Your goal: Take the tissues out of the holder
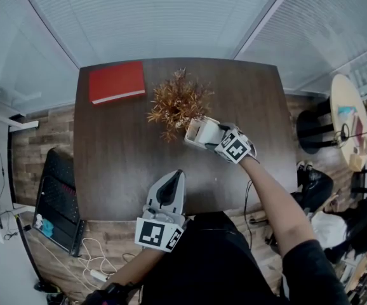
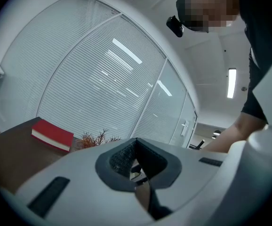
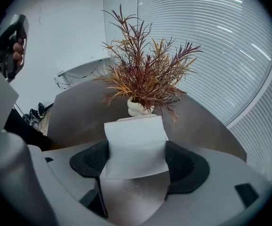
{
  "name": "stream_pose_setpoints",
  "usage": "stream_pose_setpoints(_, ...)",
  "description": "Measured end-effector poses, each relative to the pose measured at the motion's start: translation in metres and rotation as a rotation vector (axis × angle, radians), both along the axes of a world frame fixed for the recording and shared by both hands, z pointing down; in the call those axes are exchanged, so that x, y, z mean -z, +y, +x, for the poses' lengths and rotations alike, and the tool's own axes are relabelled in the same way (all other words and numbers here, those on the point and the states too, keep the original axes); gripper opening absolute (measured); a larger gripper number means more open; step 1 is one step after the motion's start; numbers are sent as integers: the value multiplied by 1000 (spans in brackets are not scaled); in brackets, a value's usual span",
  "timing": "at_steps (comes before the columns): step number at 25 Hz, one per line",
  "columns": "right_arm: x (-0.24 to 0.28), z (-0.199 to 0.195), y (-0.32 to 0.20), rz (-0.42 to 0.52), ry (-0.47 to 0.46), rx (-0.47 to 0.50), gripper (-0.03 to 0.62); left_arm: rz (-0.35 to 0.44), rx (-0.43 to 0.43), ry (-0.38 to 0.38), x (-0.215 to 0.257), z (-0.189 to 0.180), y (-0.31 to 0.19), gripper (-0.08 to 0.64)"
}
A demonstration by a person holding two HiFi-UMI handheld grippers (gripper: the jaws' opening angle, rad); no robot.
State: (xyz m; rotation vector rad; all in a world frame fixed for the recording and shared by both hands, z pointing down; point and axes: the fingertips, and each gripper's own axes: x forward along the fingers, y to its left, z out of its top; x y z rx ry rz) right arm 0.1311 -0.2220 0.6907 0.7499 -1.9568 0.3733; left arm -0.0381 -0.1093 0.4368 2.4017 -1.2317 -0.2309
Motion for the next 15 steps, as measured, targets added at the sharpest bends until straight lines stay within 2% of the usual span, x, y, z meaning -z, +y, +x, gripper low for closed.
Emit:
stream_pose_setpoints(6, 8, 8, 13, -29, -23, 23, 391, 11, -6, -10, 3, 32, 10, -2)
stream_pose_setpoints(12, 8, 44, 21, -38, -22, 47, 391, 37, 4, -40, 8, 67, 18, -2)
stream_pose_setpoints(15, 7, 55, 28, -47, -59, 46, 391, 33, 0, -59, 8, 79, 24, -2)
